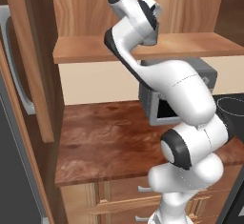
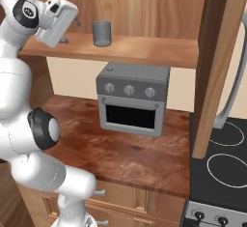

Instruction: There is a bowl on the dining counter. Grab a lemon wedge from the fridge and place it in the bowl. Then get the liquor bottle and glass cup from the cabinet and place them next to the bowl.

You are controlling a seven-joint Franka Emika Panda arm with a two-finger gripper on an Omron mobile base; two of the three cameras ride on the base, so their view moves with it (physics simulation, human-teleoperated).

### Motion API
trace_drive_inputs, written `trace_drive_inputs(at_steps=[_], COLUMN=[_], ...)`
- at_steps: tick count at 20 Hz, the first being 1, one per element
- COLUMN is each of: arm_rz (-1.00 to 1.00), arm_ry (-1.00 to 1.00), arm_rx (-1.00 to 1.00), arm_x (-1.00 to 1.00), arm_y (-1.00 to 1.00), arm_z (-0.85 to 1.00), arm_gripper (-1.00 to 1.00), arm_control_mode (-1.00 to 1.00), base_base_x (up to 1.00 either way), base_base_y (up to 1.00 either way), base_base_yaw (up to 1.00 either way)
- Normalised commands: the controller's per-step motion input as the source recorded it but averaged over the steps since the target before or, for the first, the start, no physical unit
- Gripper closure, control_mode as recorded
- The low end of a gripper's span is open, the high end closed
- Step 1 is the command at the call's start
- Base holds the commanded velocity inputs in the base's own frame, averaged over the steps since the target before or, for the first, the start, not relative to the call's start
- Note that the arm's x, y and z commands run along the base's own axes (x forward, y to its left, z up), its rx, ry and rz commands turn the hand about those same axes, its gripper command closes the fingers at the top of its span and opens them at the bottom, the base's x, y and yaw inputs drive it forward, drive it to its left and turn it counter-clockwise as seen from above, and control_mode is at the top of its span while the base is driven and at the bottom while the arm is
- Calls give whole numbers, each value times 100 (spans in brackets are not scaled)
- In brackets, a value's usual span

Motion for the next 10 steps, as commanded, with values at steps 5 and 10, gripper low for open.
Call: trace_drive_inputs(at_steps=[5,10], arm_rz=[0,0], arm_ry=[0,0], arm_rx=[-8,-2], arm_x=[46,45], arm_y=[-1,-12], arm_z=[0,0], arm_gripper=[-100,-100], arm_control_mode=[-100,-100], base_base_x=[0,0], base_base_y=[0,0], base_base_yaw=[0,0])
